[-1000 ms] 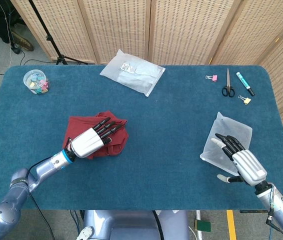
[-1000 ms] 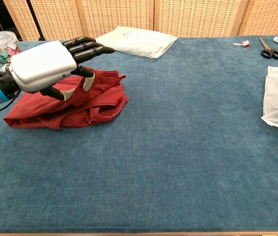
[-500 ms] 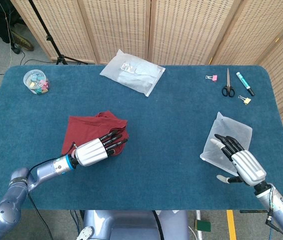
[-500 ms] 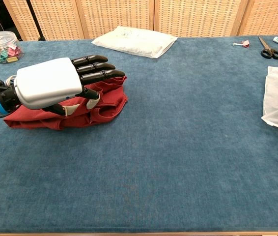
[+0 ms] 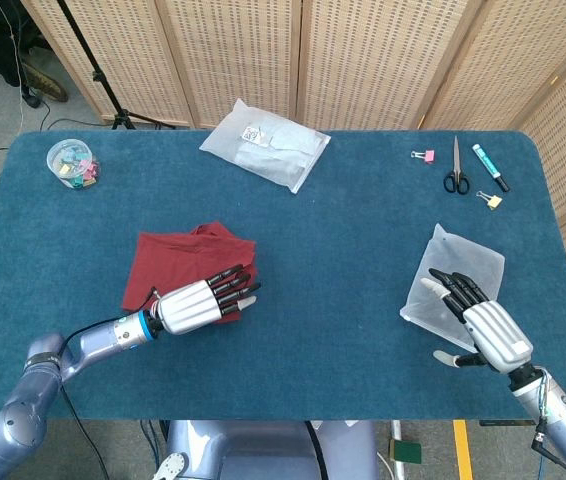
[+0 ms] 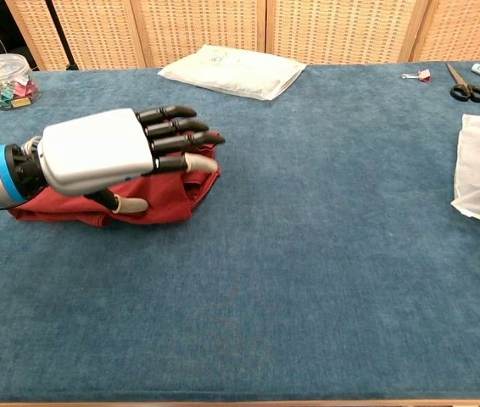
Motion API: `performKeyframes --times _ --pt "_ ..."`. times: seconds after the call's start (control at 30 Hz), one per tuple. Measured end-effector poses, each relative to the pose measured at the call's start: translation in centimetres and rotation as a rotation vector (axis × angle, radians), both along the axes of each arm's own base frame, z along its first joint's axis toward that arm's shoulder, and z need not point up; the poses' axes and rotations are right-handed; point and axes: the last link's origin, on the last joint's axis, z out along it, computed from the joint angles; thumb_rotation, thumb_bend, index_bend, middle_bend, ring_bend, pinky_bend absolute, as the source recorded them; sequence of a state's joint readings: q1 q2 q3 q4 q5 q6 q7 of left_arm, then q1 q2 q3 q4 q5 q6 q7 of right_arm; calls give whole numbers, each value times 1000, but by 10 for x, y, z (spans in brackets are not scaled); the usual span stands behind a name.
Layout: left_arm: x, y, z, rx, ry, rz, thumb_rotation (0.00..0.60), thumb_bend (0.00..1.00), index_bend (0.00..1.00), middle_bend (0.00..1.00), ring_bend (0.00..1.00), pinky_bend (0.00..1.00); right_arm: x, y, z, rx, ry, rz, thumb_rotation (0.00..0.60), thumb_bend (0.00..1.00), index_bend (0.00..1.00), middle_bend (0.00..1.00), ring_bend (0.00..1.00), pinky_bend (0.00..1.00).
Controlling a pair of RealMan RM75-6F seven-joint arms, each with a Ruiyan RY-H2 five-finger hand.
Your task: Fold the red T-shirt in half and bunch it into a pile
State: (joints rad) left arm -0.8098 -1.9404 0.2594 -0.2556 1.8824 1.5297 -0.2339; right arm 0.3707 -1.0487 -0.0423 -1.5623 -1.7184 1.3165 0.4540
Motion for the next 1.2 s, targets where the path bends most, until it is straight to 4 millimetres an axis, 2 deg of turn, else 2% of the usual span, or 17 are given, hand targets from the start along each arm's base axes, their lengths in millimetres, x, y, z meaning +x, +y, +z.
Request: performKeyframes --times 0.23,0.63,0.93,1.2 --pt "9 8 10 30 -118 55 600 151 0 0 0 0 0 0 0 -1 1 1 600 2 0 0 0 0" --pt "23 32 31 55 -363 226 600 101 0 0 0 0 1 1 -1 -2 3 6 600 4 0 0 0 0" --pt "15 39 15 44 -305 349 600 100 0 0 0 0 1 1 1 -2 -3 5 600 3 0 0 0 0" --pt "28 38 -14 14 -274 391 600 102 0 0 0 0 0 0 1 0 -8 1 600 2 0 0 0 0"
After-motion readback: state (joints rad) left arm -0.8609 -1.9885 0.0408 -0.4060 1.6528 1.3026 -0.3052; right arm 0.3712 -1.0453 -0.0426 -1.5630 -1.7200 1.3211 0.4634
